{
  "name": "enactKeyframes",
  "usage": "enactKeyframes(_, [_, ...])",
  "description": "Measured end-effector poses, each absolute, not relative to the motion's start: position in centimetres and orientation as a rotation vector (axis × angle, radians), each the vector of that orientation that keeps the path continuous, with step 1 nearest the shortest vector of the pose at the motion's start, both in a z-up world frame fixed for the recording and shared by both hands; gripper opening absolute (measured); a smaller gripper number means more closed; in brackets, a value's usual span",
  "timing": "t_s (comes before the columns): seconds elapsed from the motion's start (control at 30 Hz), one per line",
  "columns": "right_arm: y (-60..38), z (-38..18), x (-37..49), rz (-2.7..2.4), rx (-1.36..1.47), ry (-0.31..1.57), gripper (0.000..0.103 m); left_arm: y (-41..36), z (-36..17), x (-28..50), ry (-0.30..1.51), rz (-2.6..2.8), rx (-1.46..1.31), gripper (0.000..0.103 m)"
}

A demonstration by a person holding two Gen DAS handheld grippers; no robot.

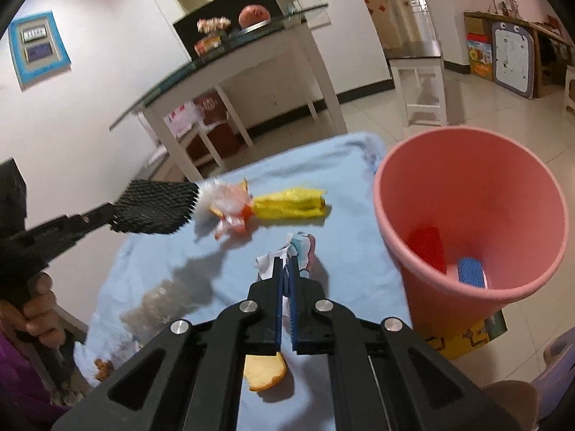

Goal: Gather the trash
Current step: 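Carry the black foam net in the left tool while the right carries the crumpled wrapper over the pink bucket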

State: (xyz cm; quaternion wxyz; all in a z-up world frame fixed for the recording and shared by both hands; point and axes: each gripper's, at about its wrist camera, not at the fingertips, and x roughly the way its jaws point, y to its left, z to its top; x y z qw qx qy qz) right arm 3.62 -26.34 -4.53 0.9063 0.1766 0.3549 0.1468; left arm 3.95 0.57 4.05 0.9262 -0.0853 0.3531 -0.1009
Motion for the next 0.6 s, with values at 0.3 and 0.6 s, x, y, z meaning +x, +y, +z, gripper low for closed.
enactKeyframes(0.3, [-31.1,-2.2,2.2,0.203,0.430,0.637,0.003,-4.2,6.1,3.7,0.681,-0.316,-0.142,0.004])
enactKeyframes(0.6, [-37.8,-1.4,1.1,0.046,0.468,0.579,0.003,-10.8,7.0,4.4,0.667,-0.458,-0.101,0.004])
